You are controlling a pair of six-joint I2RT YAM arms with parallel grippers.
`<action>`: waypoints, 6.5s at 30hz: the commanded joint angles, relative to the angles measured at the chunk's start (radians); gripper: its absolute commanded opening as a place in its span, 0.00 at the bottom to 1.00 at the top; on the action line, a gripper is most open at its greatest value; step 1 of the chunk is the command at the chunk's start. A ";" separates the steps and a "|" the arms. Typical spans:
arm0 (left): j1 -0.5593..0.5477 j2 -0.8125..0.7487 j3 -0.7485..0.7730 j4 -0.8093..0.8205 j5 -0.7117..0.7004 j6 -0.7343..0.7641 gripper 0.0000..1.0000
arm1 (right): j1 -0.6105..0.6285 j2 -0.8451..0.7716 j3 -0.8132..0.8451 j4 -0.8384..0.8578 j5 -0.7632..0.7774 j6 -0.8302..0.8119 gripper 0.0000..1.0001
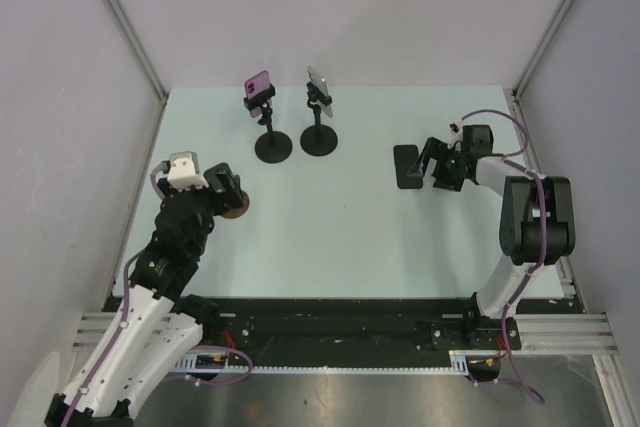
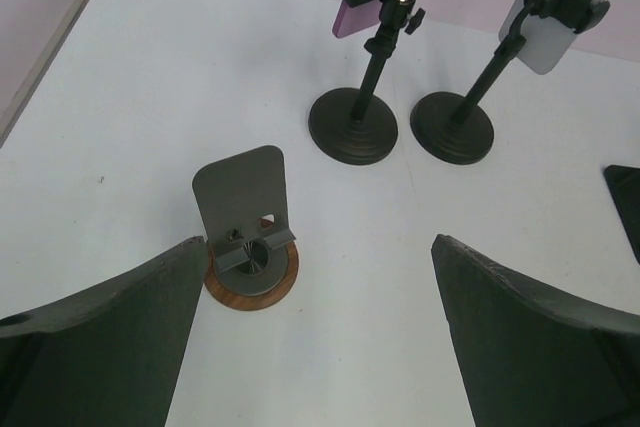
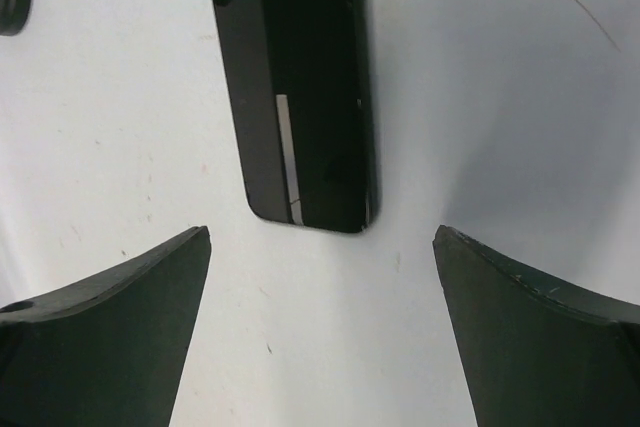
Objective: Remove the phone from the phone stand
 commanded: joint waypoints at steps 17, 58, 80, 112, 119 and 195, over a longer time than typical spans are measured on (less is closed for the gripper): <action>0.074 0.499 0.195 -0.122 -0.037 -0.292 1.00 | 0.393 -0.659 -0.087 -0.152 0.551 -0.065 1.00; 0.215 0.795 0.309 0.003 -0.130 -0.183 0.45 | 0.410 -0.824 -0.225 -0.057 0.542 -0.163 1.00; 0.641 0.991 0.547 0.091 0.571 0.567 0.25 | 0.496 -0.820 -0.244 -0.032 0.501 -0.277 1.00; 0.666 0.763 0.496 0.161 0.774 0.476 1.00 | 0.556 -0.818 -0.244 -0.031 0.487 -0.301 0.99; 0.465 0.752 0.595 0.160 0.705 0.440 1.00 | 0.575 -0.817 -0.244 -0.016 0.481 -0.300 0.99; -0.400 0.643 0.550 -0.109 -0.090 -0.351 0.27 | 0.823 -0.717 -0.239 0.096 0.520 -0.281 0.96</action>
